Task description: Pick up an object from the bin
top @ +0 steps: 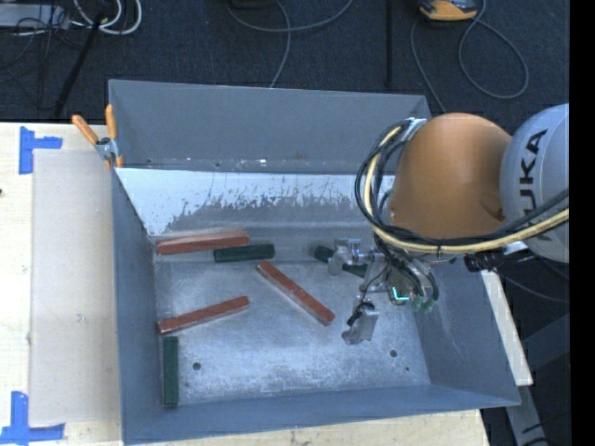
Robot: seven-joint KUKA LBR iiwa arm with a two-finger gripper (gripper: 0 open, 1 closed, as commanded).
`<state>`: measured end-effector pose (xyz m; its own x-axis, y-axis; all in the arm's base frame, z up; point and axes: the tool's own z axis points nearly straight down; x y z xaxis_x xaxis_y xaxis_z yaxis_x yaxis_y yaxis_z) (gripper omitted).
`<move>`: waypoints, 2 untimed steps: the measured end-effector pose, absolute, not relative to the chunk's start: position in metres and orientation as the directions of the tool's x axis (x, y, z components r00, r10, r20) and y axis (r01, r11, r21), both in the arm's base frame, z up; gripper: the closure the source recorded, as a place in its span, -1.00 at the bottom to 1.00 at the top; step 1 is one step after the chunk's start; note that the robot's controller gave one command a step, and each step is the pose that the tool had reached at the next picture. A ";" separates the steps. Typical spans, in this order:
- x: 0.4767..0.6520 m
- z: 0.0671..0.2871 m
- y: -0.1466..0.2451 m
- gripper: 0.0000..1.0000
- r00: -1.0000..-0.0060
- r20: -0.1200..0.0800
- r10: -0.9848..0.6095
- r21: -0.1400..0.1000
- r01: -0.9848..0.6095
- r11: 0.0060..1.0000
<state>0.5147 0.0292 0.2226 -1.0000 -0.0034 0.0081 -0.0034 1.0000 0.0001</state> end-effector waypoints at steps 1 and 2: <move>0.540 0.124 0.090 -1.00 -0.977 0.006 -0.211 0.002 -0.211 0.977; 0.532 0.069 0.184 -1.00 -0.823 0.001 -0.568 0.002 -0.568 0.823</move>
Offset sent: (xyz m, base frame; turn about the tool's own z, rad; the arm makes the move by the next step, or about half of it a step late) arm 0.0267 0.0585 -0.0948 -0.2072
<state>0.5315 0.1842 0.0692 -0.8233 -0.5677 0.0013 -0.5676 0.8233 0.0019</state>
